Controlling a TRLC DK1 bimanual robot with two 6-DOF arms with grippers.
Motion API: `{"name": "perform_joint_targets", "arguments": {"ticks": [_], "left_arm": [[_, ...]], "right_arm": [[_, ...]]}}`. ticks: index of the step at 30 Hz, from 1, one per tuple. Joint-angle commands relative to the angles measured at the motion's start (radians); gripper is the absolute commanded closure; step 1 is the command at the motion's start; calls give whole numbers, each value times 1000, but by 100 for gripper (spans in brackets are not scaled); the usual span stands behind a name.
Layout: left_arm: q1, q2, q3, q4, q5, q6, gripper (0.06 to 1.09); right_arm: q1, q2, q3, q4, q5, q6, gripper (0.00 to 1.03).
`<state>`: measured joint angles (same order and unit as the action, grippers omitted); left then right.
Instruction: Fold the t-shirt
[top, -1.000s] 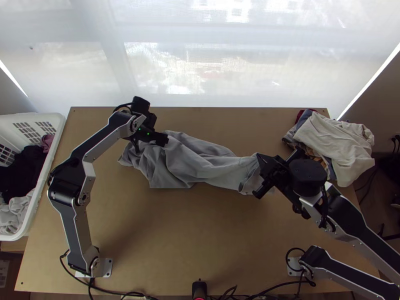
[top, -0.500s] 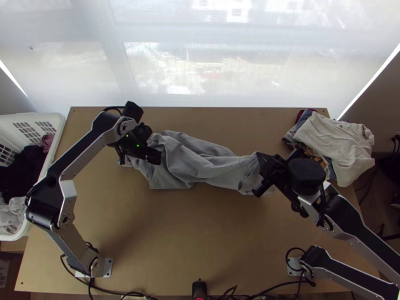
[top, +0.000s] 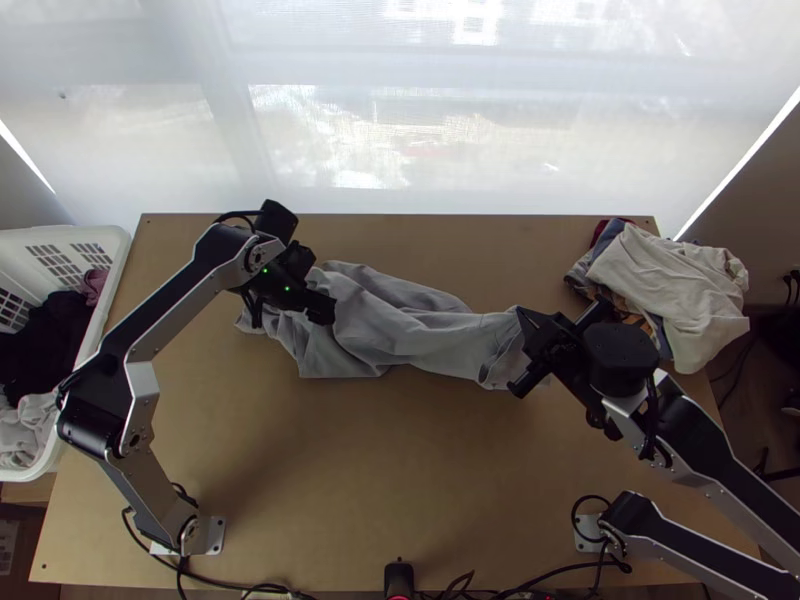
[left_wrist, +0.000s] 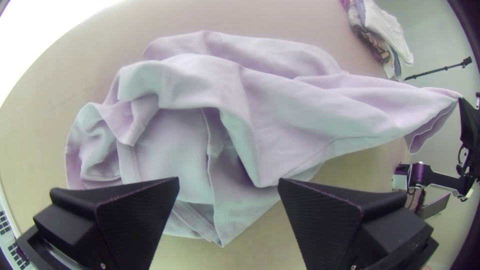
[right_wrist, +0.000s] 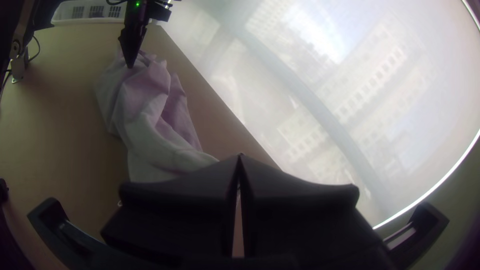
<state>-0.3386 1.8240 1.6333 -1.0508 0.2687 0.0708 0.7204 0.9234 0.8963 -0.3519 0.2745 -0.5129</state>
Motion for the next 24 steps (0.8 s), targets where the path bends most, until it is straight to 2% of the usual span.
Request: {"name": "perform_joint_targets", "arguments": {"ticks": [1,13,24], "left_arm": [[-14,70,37,52,-11,-11,13],[-30,143,85,46,-8,-19,15],[-54,103,161,-25,7,-31,16]], "right_arm": [[-3,-14,-5,-1,0,2,100],[-18,-21,-13,-2,0,2,100],[-19,-20,-16,-1,0,2,100]]}}
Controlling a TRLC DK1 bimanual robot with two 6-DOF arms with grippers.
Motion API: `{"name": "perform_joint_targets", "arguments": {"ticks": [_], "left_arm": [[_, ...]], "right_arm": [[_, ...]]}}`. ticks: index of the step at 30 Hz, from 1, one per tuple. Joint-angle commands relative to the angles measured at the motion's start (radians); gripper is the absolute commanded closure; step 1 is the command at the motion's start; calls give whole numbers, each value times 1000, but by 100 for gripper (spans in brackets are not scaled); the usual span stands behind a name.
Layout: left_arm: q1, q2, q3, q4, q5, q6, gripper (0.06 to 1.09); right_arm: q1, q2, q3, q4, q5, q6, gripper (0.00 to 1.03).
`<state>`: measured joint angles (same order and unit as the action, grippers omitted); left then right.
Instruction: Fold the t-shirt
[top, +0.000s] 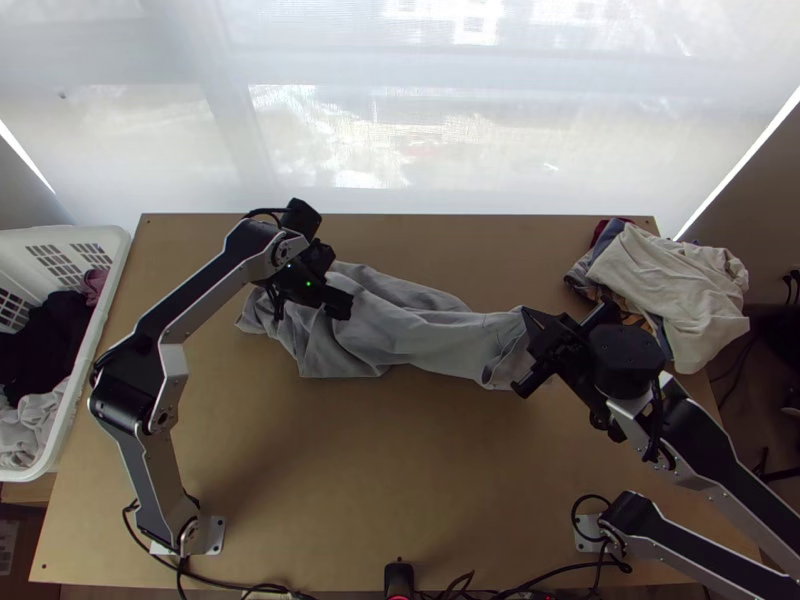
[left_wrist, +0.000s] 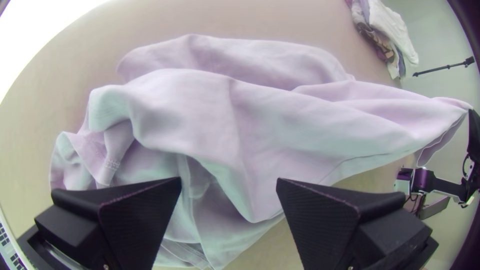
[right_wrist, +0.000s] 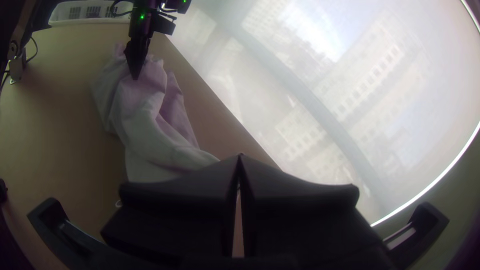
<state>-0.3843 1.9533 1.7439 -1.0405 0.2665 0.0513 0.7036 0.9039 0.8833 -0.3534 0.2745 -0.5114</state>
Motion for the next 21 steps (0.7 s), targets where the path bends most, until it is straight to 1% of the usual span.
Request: {"name": "perform_joint_targets", "arguments": {"ticks": [1,4,9,21], "left_arm": [[-14,-31,68,-50,16,-14,16],[-39,-54,105,-81,27,-25,15],[-80,-57,101,-108,25,-28,15],[-14,-8,60,-82,-9,-4,15]], "right_arm": [[-3,0,-4,1,0,1,100],[-3,0,-4,4,0,2,100],[-3,-2,-3,5,0,2,100],[-7,-19,-6,1,0,2,100]]}}
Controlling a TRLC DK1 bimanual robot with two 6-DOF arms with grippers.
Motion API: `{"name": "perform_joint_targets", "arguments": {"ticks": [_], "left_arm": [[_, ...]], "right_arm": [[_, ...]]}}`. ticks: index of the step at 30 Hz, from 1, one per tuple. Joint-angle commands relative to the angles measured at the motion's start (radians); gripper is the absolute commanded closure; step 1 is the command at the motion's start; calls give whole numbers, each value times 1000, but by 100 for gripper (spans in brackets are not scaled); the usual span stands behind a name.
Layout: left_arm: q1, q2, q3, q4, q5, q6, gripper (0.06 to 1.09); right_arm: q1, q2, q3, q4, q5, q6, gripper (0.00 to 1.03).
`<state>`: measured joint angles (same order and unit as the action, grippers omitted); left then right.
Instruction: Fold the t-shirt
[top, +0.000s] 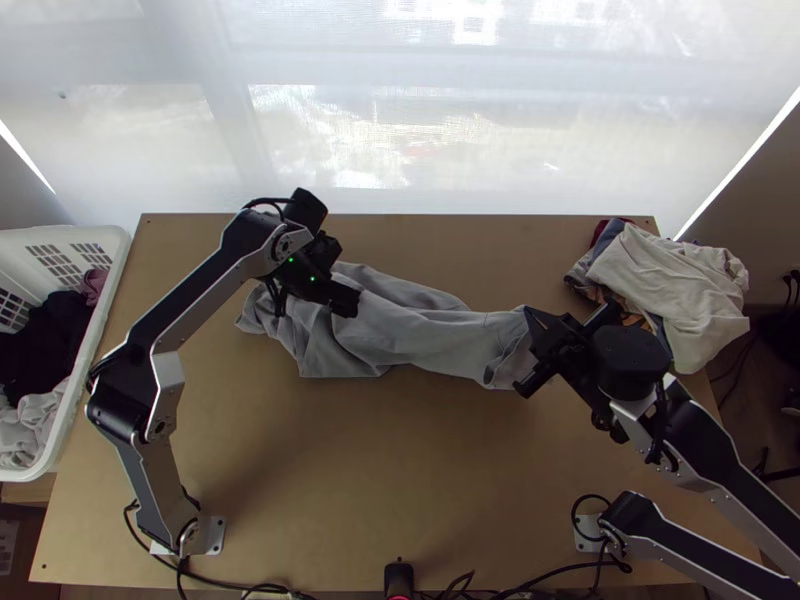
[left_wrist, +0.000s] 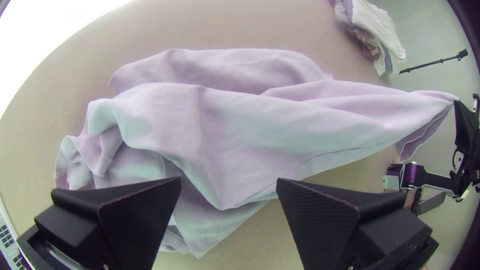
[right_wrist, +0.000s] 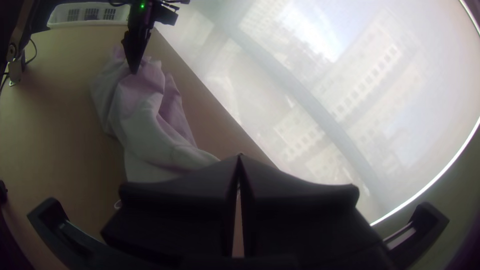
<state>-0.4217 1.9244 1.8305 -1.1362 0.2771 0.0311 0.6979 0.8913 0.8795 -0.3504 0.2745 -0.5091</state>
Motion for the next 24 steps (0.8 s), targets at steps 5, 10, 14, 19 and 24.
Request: {"name": "perform_joint_targets", "arguments": {"ticks": [5,10,14,19,24], "left_arm": [[26,28,-65,39,-26,21,15],[24,33,-68,46,-27,21,15],[26,33,-66,49,-30,24,15],[26,35,-66,53,-35,29,15],[21,36,-66,64,-55,32,15]], "right_arm": [[-5,-8,-5,-2,0,1,100],[-5,-6,-4,-2,0,0,100],[-5,-6,-4,-2,0,1,100],[-5,-5,-4,-2,0,1,100],[-5,-2,-5,-1,0,1,100]]}}
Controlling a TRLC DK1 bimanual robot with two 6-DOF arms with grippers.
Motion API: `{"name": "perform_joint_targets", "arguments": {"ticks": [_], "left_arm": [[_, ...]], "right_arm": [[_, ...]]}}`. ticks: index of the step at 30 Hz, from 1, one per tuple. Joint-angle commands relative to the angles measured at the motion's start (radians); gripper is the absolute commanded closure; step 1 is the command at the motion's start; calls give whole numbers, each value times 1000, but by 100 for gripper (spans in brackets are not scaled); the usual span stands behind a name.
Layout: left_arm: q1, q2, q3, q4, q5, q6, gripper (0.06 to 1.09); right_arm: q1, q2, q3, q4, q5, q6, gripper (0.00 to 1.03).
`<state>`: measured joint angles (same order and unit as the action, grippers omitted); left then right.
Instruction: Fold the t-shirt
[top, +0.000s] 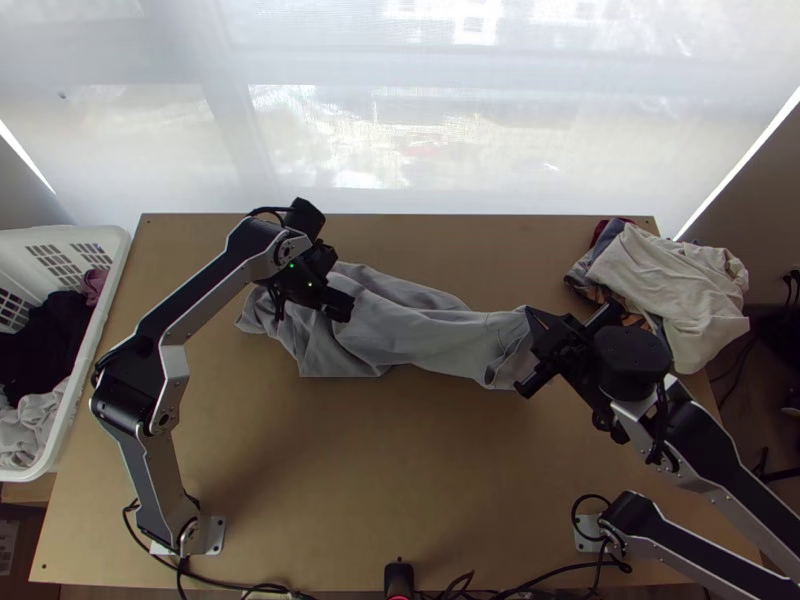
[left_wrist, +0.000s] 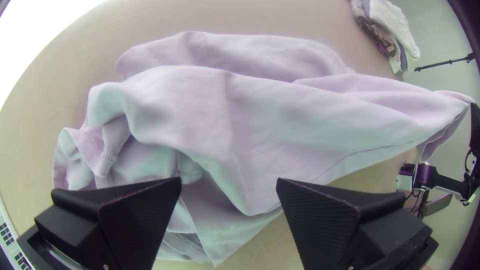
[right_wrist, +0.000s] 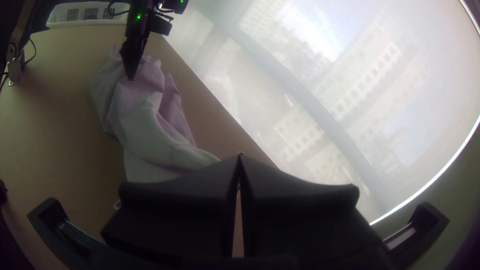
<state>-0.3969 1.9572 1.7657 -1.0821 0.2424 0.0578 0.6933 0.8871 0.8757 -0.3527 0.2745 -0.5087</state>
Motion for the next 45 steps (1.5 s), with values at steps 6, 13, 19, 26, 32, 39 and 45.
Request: {"name": "perform_joint_targets", "arguments": {"ticks": [6,13,19,26,32,39,45], "left_arm": [[-7,3,-3,21,-38,5,15],[-7,6,-8,24,-48,13,15],[-13,11,-20,30,-49,13,15],[-5,11,-31,33,-68,14,22],[-10,-15,-20,19,20,-3,43],[-11,-26,-14,-7,57,-7,51],[12,-15,-49,-1,54,7,51]], "right_arm": [[0,3,0,1,0,1,100],[0,3,-1,1,0,4,100],[-3,0,-3,1,0,4,100],[-5,-4,-6,1,0,4,100],[-5,-2,-9,3,0,4,100],[-5,-2,-7,6,0,2,100],[-6,-4,-1,6,2,1,100]]}}
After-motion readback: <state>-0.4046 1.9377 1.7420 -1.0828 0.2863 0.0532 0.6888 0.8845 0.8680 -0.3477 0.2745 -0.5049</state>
